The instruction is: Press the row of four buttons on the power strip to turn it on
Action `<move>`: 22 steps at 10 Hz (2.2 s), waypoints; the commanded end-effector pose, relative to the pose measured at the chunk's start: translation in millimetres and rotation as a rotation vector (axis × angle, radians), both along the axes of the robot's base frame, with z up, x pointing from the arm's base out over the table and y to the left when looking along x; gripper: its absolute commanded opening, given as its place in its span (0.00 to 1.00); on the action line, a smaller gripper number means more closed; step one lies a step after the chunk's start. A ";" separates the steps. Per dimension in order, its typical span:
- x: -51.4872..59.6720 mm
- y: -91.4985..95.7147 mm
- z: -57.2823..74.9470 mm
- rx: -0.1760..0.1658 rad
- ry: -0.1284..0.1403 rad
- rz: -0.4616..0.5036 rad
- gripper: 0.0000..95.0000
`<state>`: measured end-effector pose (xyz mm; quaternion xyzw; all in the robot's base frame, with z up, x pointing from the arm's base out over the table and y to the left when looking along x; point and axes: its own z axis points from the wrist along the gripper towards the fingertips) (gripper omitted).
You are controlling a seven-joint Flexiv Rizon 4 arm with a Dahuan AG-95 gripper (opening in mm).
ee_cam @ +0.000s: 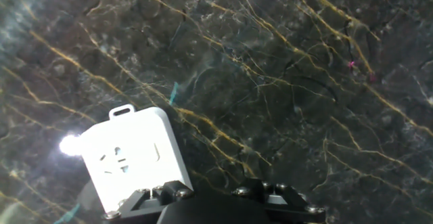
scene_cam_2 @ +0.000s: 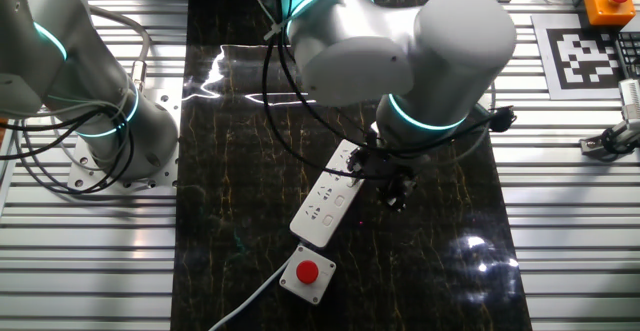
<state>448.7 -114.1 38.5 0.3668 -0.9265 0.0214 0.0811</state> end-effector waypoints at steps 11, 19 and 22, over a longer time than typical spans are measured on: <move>-9.4 -2.7 -13.0 -0.004 -0.004 -0.006 0.60; -0.7 24.3 8.2 -0.006 0.003 -0.036 0.60; 1.1 31.3 3.3 -0.011 -0.002 -0.049 0.60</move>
